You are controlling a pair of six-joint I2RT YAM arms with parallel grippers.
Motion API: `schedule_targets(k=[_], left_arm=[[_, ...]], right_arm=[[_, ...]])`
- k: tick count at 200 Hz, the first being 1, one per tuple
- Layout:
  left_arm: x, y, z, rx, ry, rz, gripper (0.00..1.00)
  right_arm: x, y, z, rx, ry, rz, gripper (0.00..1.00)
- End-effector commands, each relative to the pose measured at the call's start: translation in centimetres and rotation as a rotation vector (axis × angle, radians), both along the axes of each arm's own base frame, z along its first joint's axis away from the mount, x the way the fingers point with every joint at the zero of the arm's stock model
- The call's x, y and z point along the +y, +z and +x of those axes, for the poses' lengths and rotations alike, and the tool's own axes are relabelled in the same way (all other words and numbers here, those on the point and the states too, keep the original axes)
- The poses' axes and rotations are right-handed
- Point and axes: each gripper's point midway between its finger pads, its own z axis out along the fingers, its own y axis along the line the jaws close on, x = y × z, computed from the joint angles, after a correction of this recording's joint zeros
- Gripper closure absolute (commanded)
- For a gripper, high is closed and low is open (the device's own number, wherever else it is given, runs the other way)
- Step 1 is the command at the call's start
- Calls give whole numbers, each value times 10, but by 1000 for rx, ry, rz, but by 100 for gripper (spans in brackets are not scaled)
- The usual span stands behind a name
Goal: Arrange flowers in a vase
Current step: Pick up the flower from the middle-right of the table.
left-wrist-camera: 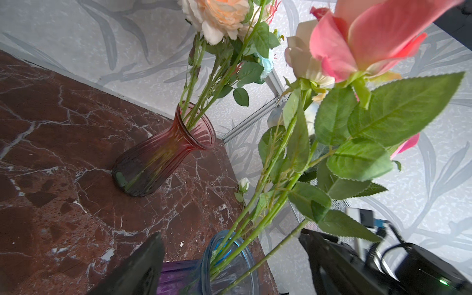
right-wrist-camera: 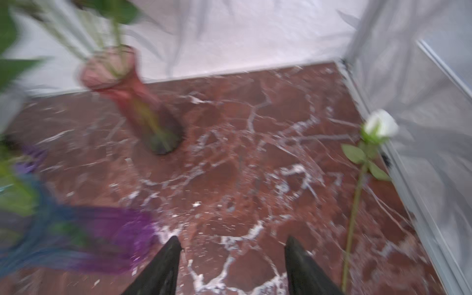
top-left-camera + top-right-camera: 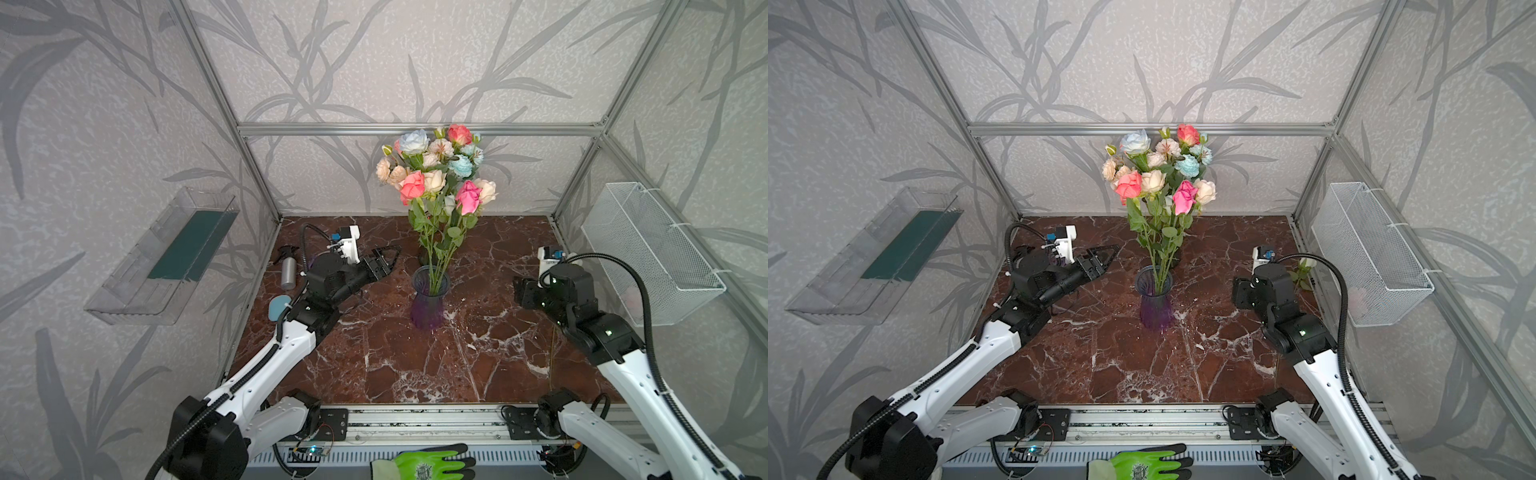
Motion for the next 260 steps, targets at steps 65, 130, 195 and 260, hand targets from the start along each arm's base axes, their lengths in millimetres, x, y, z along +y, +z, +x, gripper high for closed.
schedule_targets(k=[65, 130, 195, 260], left_arm=[[-2, 25, -11, -82, 12, 41, 12], [1, 24, -11, -84, 29, 66, 12], [3, 30, -15, -91, 27, 56, 12], [6, 32, -16, -98, 41, 68, 12]], right_arm=[[-121, -126, -8, 344, -555, 109, 30], [-132, -183, 2, 521, -570, 233, 29], [-128, -222, -9, 664, -586, 247, 46], [-94, -217, 15, 639, -388, 290, 89]])
